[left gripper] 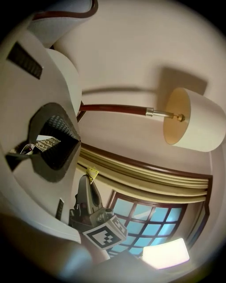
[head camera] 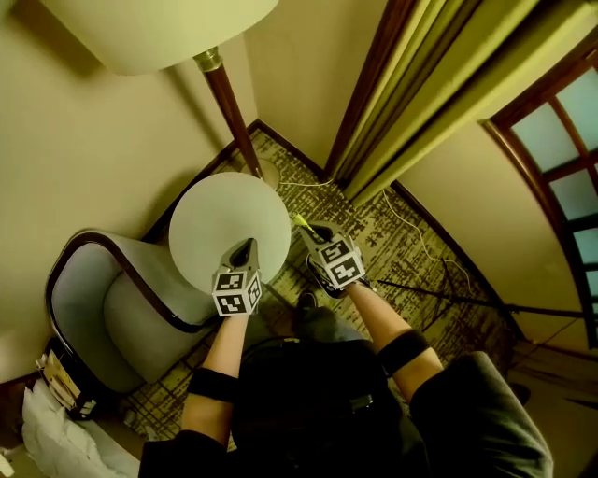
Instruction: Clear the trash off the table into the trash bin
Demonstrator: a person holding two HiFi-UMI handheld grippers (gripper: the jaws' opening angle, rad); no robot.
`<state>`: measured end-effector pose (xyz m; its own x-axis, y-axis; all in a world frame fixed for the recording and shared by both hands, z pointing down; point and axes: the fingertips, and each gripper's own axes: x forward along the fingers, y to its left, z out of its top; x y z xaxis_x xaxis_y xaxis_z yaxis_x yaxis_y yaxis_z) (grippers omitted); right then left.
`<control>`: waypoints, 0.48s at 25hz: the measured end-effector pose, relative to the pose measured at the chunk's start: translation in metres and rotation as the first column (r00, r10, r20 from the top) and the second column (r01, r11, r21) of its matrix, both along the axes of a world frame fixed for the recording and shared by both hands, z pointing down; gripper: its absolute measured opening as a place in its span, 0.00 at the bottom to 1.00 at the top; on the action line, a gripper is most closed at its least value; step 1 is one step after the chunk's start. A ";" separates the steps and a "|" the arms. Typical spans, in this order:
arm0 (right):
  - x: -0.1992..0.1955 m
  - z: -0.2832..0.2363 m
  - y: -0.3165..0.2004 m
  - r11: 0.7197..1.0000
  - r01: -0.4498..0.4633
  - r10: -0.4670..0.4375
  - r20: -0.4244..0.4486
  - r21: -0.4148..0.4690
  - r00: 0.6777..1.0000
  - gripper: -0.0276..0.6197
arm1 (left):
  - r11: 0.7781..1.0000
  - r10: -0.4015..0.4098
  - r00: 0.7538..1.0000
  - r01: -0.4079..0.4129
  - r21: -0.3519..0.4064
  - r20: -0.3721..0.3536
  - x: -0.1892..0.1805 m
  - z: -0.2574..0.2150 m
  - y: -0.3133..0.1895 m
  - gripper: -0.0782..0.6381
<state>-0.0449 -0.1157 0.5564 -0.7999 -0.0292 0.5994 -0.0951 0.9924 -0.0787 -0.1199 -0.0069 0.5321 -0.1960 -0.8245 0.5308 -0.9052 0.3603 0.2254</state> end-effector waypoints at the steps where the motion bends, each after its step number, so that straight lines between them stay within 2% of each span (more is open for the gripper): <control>1: 0.014 0.004 -0.010 1.000 -0.030 0.030 -0.008 -0.001 1.000 0.11 | 1.000 0.022 1.000 -0.022 0.000 -0.003 0.010 0.001 -0.010 0.11; 4: 0.055 0.011 -0.030 0.990 -0.137 0.136 -0.034 -0.018 0.990 0.11 | 0.994 0.111 0.994 -0.111 -0.006 -0.018 0.043 0.005 -0.037 0.11; 7: 0.096 0.031 -0.043 0.968 -0.249 0.247 -0.064 -0.035 0.967 0.11 | 0.976 0.216 0.976 -0.217 -0.020 -0.032 0.074 0.012 -0.057 0.11; 9: 0.120 0.040 -0.047 0.946 -0.321 0.316 -0.081 -0.046 0.945 0.11 | 0.957 0.289 0.957 -0.290 -0.029 -0.040 0.093 0.020 -0.070 0.11; 12: 0.154 0.055 -0.047 0.899 -0.432 0.424 -0.101 -0.069 0.900 0.11 | 0.912 0.405 0.913 -0.407 -0.043 -0.053 0.124 0.032 -0.086 0.11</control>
<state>0.1088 -0.1625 0.6118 -0.6705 -0.3021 0.6776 -0.5187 0.8439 -0.1371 0.0037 -0.0929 0.5637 0.1728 -0.7991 0.5758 -0.9661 -0.0237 0.2571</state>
